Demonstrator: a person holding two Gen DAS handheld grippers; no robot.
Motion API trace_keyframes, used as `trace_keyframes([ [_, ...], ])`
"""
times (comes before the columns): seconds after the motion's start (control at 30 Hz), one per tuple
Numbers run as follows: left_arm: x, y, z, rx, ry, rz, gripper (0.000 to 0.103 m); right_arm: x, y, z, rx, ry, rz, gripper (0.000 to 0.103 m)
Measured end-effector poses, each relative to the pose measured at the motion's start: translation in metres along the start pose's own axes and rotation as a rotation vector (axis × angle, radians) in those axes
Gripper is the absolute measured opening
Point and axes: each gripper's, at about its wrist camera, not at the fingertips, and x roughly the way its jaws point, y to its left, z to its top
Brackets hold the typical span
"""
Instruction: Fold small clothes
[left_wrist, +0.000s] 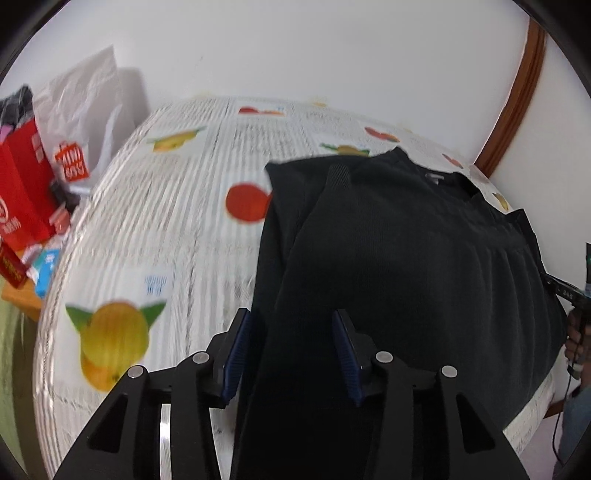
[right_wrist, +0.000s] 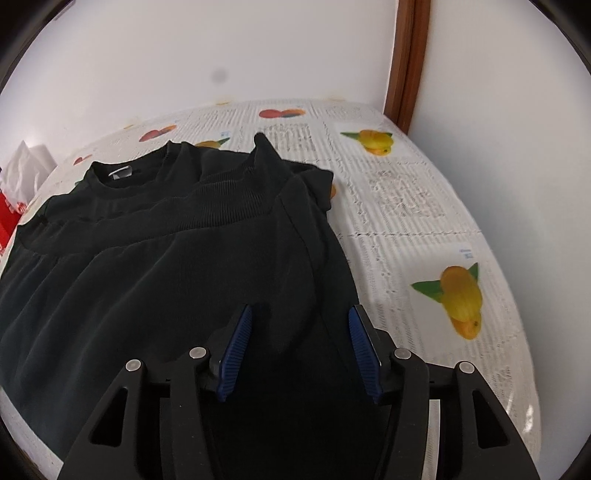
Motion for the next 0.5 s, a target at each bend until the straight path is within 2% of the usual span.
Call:
trace_keyframes([
  [0.13,0.004,0.011,-0.003,-0.058,0.017,-0.057,0.046,0.016,-0.003,0.009,0.027,0.031,0.021,0.053],
  [0.2,0.007,0.010,-0.001,-0.064,0.014,-0.070,0.037,0.020,-0.004,0.013,0.030,0.041,0.037,0.052],
  [0.23,0.008,0.008,-0.001,-0.062,0.016,-0.086,0.020,0.020,-0.005,0.015,0.019,0.036,0.048,0.039],
  [0.27,0.011,0.004,0.000,-0.060,0.024,-0.108,0.017,0.019,-0.005,0.015,0.001,0.024,0.037,0.025],
  [0.4,0.016,-0.015,0.006,-0.002,-0.002,-0.047,0.012,0.014,-0.011,0.017,-0.048,-0.011,0.046,0.016],
  [0.5,0.027,-0.026,0.016,0.002,0.005,-0.067,0.012,0.017,-0.022,0.024,-0.040,-0.027,0.017,0.015],
])
